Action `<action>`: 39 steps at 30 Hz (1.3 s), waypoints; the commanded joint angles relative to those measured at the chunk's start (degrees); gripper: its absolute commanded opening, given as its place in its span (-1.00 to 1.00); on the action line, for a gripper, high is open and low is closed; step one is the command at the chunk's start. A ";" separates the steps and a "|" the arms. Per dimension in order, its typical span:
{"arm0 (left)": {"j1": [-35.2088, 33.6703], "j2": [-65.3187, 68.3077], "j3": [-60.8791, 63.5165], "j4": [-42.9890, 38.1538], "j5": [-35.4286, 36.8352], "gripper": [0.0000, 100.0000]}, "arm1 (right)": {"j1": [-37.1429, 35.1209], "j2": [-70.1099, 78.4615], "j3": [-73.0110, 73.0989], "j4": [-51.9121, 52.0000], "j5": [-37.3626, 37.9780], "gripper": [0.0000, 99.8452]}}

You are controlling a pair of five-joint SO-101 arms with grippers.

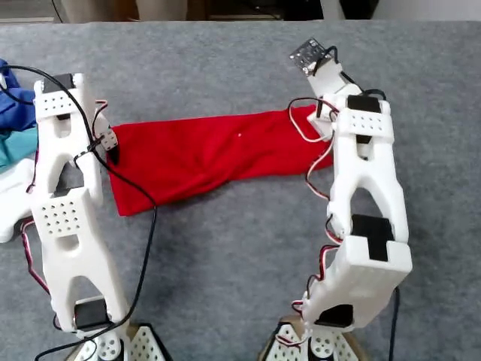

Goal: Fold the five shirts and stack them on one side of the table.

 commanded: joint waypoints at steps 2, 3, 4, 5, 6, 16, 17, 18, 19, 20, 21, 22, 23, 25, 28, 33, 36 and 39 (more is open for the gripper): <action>0.09 -3.91 -0.09 0.79 -6.59 -0.65 | 0.57 -0.22 -2.42 -0.88 -0.44 -0.98; 0.09 -4.35 -0.09 0.79 -8.53 -0.65 | 0.57 -0.13 -2.42 -0.88 -0.44 -0.98; 0.09 -4.44 -0.35 0.79 -9.67 -0.65 | 0.48 -0.13 -2.42 -0.88 -0.44 -0.98; 0.09 -4.44 -0.44 0.79 -11.16 -0.65 | 0.48 -0.13 -2.42 -0.88 -0.44 -0.98; 0.00 -4.44 -0.44 0.79 -12.40 -0.65 | 0.48 -0.13 -2.42 -0.88 -0.44 -0.98; 0.35 -4.35 9.76 -6.07 -17.23 -0.62 | 0.48 -0.13 -2.15 -0.97 0.79 -0.98; 0.35 -4.44 9.85 -6.33 -16.62 -0.62 | 0.48 -0.13 -2.15 -0.97 0.97 -0.98; 0.35 -4.44 9.49 -6.42 -16.18 -0.61 | 0.48 -0.13 -2.15 -0.97 0.97 -0.98; 0.35 -4.44 8.79 -6.24 -16.00 -0.61 | 0.48 -0.13 -2.15 -0.97 1.05 -0.98; 0.26 -4.44 8.09 -5.89 -15.91 -0.61 | 0.48 -0.13 -2.15 -0.97 1.05 -0.98; 0.26 -4.44 7.30 -5.36 -15.74 -0.61 | 0.48 -0.13 -2.15 -0.97 1.05 -0.98; 0.35 -4.44 6.42 -4.75 -15.38 -0.61 | 0.48 -0.13 -2.15 -0.97 1.05 -0.98; 0.70 -4.44 5.54 -3.60 -15.21 -0.59 | 0.48 -0.13 -2.15 -0.97 1.05 -0.98; 1.32 -4.44 2.55 -1.05 -14.95 -0.55 | 0.31 -0.13 -2.15 -0.97 1.05 -0.98; 2.02 -4.44 -1.93 0.79 -14.33 -0.55 | 0.13 -0.04 -2.07 -0.97 1.14 -0.98; 3.60 -4.00 -1.76 0.70 -14.24 -0.55 | 0.31 -0.04 -2.07 -1.14 1.14 -0.98; 3.34 -1.63 0.62 -0.18 -14.33 -0.55 | 0.40 -0.04 -2.07 -1.23 1.14 -0.98; 1.05 -0.75 1.05 -0.35 -14.68 -0.55 | 0.40 -0.04 -2.07 -1.23 1.14 -0.98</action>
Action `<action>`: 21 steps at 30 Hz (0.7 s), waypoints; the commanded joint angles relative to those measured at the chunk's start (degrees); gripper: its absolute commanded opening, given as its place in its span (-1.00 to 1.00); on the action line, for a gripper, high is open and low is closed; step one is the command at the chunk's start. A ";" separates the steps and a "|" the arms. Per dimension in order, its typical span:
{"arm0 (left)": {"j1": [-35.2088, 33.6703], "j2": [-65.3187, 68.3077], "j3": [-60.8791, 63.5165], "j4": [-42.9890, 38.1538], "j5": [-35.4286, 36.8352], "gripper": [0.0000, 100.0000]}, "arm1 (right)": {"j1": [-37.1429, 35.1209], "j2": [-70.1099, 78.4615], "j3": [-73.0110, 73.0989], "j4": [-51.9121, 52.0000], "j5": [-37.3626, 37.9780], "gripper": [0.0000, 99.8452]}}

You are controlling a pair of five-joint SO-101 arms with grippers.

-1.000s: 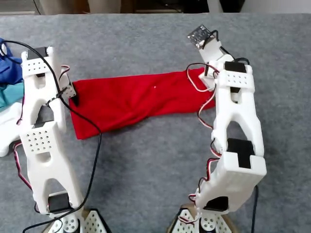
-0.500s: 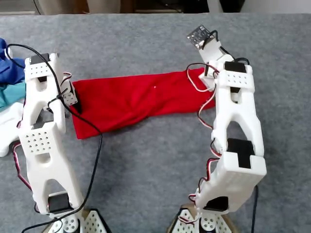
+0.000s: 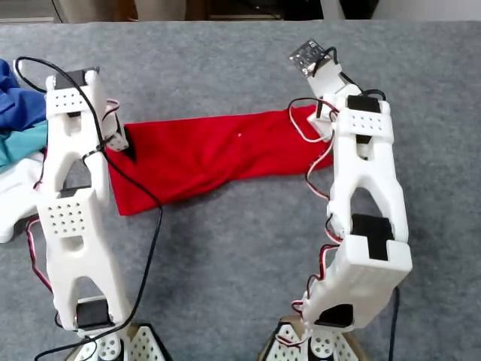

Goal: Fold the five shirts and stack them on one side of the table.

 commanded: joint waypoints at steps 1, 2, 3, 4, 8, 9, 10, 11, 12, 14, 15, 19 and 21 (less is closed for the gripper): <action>-2.73 -0.48 -0.26 -0.35 0.26 -0.55 | 0.40 -0.22 -2.07 -1.05 0.44 -0.98; -3.43 -0.22 -0.44 -0.44 0.26 -0.55 | 0.40 -0.22 -2.07 -1.05 0.44 -0.98; -3.87 -0.13 -0.09 -0.88 0.18 -0.55 | 0.40 -0.22 -2.07 -1.05 0.44 -0.98; -3.96 -0.04 0.44 -1.76 -0.44 -0.55 | 0.40 -0.22 -2.07 -1.05 0.44 -0.98; -2.37 1.36 4.57 -5.27 -1.76 -0.55 | 0.31 1.45 -2.59 -1.05 0.44 -0.98; -1.76 1.54 5.54 -5.71 -1.76 -0.55 | 0.31 1.98 -3.03 -1.05 0.44 -0.98; -1.41 1.63 6.33 -5.89 -1.76 -0.55 | 0.31 2.42 -3.65 -0.79 0.44 -0.98; -0.97 1.71 7.21 -6.51 -1.76 -0.55 | 0.31 2.59 -3.82 -0.70 0.44 -0.98; -0.79 1.71 8.09 -7.30 -1.76 -0.55 | 0.40 2.77 -4.09 -0.70 0.44 -0.98; -0.53 1.36 8.97 -7.82 -1.76 -0.55 | 0.40 3.03 -4.18 -0.70 0.44 -0.98; -0.44 1.27 8.70 -7.91 -1.76 -0.55 | 0.31 3.12 -4.18 -0.70 0.44 -0.98; -0.53 1.80 7.21 -8.00 -1.76 -0.55 | 0.31 3.12 -4.18 -0.70 0.44 -0.98; -0.53 1.89 7.21 -8.09 -1.67 -0.55 | 0.31 3.12 -4.18 -0.70 0.44 -0.98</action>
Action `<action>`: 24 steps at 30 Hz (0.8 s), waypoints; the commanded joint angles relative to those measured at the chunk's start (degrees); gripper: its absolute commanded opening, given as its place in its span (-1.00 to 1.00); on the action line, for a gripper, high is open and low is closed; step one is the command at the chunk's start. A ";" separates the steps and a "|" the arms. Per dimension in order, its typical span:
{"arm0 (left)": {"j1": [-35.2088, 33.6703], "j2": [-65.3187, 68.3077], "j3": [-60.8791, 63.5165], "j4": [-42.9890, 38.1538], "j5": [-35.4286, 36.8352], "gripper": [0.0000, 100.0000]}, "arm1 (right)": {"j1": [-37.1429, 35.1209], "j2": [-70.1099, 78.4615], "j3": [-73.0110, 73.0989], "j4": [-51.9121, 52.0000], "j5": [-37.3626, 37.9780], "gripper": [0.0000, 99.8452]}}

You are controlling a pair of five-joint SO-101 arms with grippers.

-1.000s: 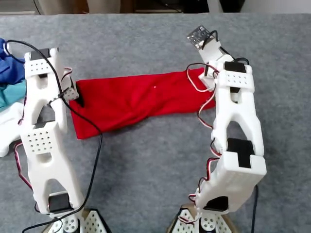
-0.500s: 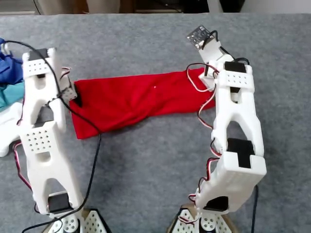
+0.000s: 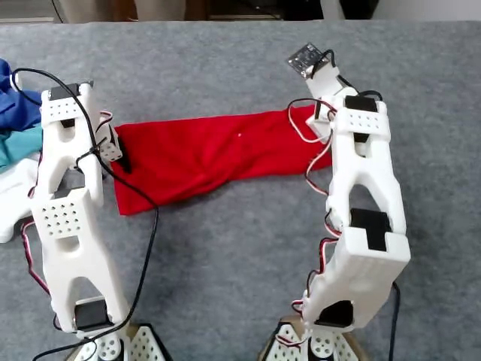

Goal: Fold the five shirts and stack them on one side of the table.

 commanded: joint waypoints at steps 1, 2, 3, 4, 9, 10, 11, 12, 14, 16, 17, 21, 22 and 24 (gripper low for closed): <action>1.85 0.40 -0.53 -0.97 0.35 -0.55 | 0.31 -0.22 -2.77 -0.70 0.44 -0.98; 2.37 0.48 -0.44 -0.97 0.97 -0.56 | 0.31 -0.22 -2.77 -0.70 0.44 -0.98; 2.90 0.57 -0.09 -0.97 2.29 -0.58 | 0.31 -0.22 -2.77 -0.70 0.44 -0.98; 3.43 0.66 0.00 -0.97 3.08 -0.62 | 0.22 -0.22 -2.77 -0.70 0.44 -0.98; 5.89 4.35 -2.46 -1.67 5.27 -0.91 | 0.22 -0.22 -2.77 -0.70 0.44 -0.98; 5.98 4.97 -3.43 -1.32 5.63 -0.97 | 0.22 -0.22 -2.77 -0.70 0.44 -0.98; 6.07 5.41 -4.48 -0.53 5.71 -0.96 | 0.22 -0.22 -2.77 -0.70 0.44 -0.98; 6.07 6.02 -5.36 0.18 5.71 -0.95 | 0.31 -0.22 -2.68 -0.70 0.44 -0.98; 6.07 7.25 -6.86 1.05 7.12 -0.96 | 0.48 -0.40 -2.68 -0.70 0.35 -0.98; 5.80 7.87 -8.00 1.14 9.23 -0.96 | 0.48 -0.48 -2.68 -0.70 0.26 -0.98; 5.71 7.96 -8.44 1.05 9.67 -0.96 | 0.48 -0.48 -2.68 -0.70 0.26 -0.98; 7.65 8.04 -13.89 0.97 10.64 -0.96 | 0.48 -0.57 -2.77 -0.70 0.18 -0.98; 8.62 8.04 -16.44 1.14 10.81 -0.96 | 0.57 -0.57 -2.86 -0.62 0.18 -0.98; 11.08 7.96 -23.03 3.08 10.81 -0.96 | 0.40 -0.75 -3.12 0.79 0.97 -0.98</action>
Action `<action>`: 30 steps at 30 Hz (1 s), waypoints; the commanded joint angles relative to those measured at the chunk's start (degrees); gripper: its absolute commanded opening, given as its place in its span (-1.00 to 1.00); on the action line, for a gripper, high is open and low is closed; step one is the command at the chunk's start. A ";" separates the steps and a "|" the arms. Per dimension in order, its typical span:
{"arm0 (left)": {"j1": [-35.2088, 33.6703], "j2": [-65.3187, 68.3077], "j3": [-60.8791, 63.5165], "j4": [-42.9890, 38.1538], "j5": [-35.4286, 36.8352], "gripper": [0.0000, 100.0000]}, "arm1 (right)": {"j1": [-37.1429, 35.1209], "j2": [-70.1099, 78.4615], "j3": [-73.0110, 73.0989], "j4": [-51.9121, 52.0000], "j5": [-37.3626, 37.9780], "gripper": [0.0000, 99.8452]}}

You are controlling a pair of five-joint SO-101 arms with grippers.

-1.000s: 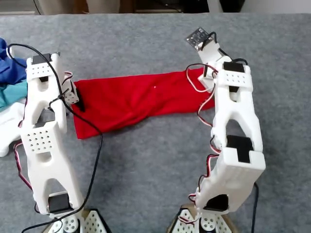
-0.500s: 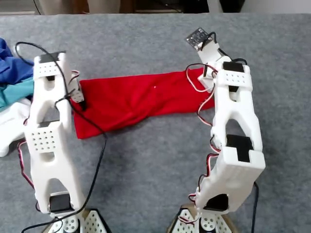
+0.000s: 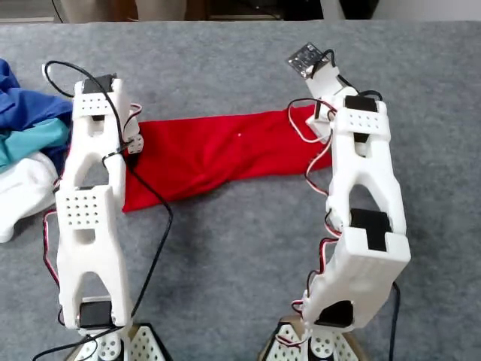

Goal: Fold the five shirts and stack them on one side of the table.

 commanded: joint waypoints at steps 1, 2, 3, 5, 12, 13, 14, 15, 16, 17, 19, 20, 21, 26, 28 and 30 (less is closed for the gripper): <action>4.66 -0.22 -12.92 2.11 0.70 -0.96 | 0.22 -1.19 -3.47 2.11 2.46 -0.98; 6.07 -0.40 -17.41 3.34 0.62 -0.96 | 0.31 -1.89 -3.82 3.34 3.08 -0.99; 7.38 -0.40 -21.19 4.13 0.70 -0.96 | 0.57 -2.77 -4.35 4.22 3.16 -0.99; 9.85 -0.40 -27.34 4.66 0.70 -0.96 | 1.71 -5.32 -4.79 4.92 2.46 -0.99; 16.18 -0.75 -36.75 5.36 1.05 -0.96 | 10.68 -15.25 -6.81 4.66 -6.51 -0.98; 17.23 -0.75 -36.92 5.54 1.93 -0.96 | 12.35 -15.78 -7.69 4.66 -7.56 -0.98; 18.37 -0.75 -37.01 5.54 2.99 -0.96 | 14.11 -15.87 -8.66 4.66 -8.26 -0.98; 19.43 -0.75 -37.27 5.54 3.78 -0.96 | 15.87 -15.78 -9.80 4.75 -8.35 -0.98; 20.66 -0.75 -37.45 5.54 4.48 -0.96 | 17.63 -15.78 -10.59 4.66 -8.44 -0.98; 21.89 -0.75 -37.45 5.36 5.27 -0.96 | 19.38 -15.69 -11.30 4.66 -8.53 -0.98; 24.44 -0.75 -37.45 3.96 6.59 -0.96 | 22.11 -15.16 -12.62 4.57 -8.53 -0.98; 25.67 -0.75 -37.45 3.25 7.03 -0.96 | 23.08 -14.55 -13.41 4.57 -8.53 -0.98; 26.81 -0.75 -37.45 2.29 7.82 -0.96 | 24.13 -13.49 -14.37 4.57 -8.53 -0.98; 30.95 -0.75 -37.36 -2.20 12.84 -0.96 | 28.18 -6.29 -21.41 5.89 -8.53 -0.98; 31.47 -0.31 -37.01 -4.31 16.97 -0.96 | 29.23 -4.00 -24.22 7.03 -8.53 -0.98; 31.91 -0.31 -36.92 -5.19 24.53 -0.96 | 29.49 -1.71 -26.15 7.47 -8.88 -0.98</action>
